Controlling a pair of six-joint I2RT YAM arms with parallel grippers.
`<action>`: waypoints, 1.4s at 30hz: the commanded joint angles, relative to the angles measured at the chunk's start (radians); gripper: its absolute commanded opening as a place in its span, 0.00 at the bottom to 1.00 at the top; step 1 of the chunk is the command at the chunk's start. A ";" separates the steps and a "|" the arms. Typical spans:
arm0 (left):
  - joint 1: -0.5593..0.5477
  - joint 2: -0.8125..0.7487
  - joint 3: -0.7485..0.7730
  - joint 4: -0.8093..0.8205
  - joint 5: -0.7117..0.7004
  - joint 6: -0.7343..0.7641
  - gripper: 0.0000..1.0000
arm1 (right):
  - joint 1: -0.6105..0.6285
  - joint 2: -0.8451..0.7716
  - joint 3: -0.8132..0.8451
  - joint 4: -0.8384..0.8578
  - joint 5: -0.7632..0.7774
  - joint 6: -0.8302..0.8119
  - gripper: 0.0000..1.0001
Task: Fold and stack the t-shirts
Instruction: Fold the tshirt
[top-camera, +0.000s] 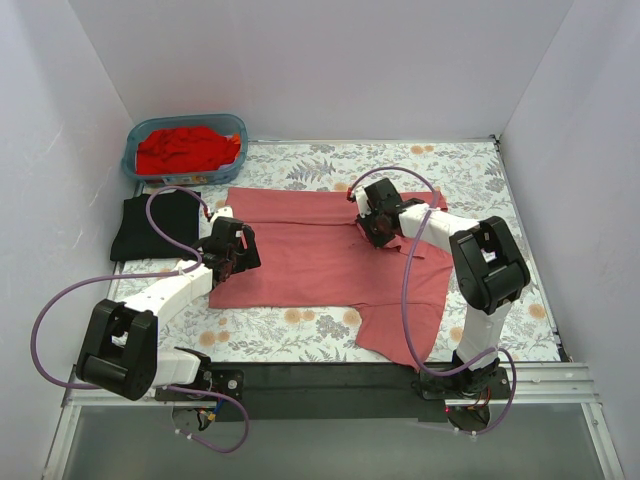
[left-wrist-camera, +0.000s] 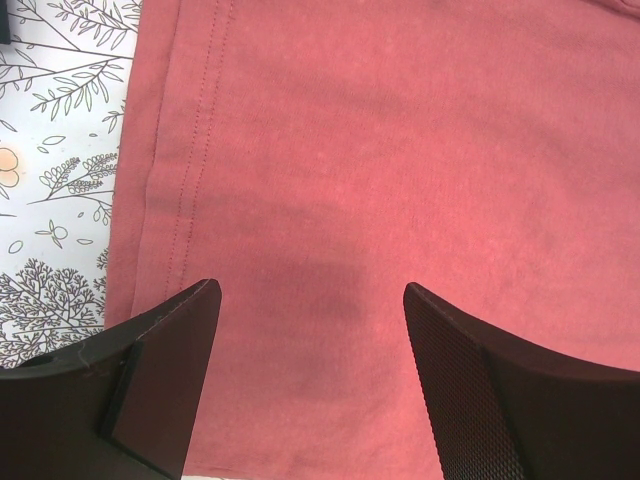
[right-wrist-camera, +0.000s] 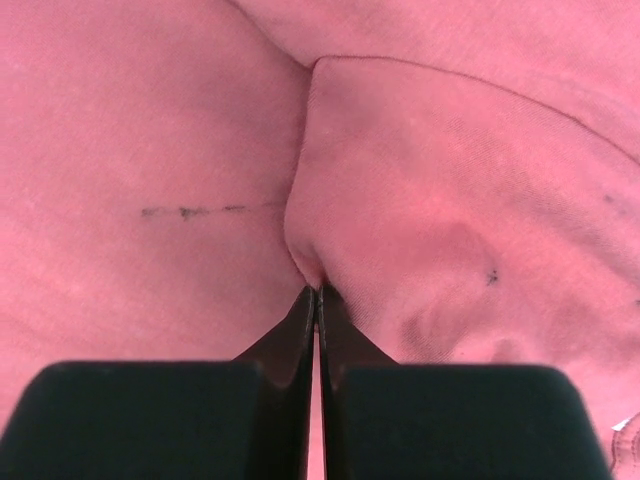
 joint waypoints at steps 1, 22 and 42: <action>-0.005 -0.002 0.018 0.016 -0.002 0.010 0.73 | -0.004 -0.051 0.011 -0.036 -0.074 0.014 0.01; -0.006 -0.001 0.016 0.016 0.002 0.013 0.73 | -0.006 -0.046 0.143 -0.194 -0.107 0.073 0.08; -0.006 -0.001 0.015 0.015 0.001 0.015 0.73 | -0.003 -0.018 0.114 -0.214 -0.118 0.070 0.06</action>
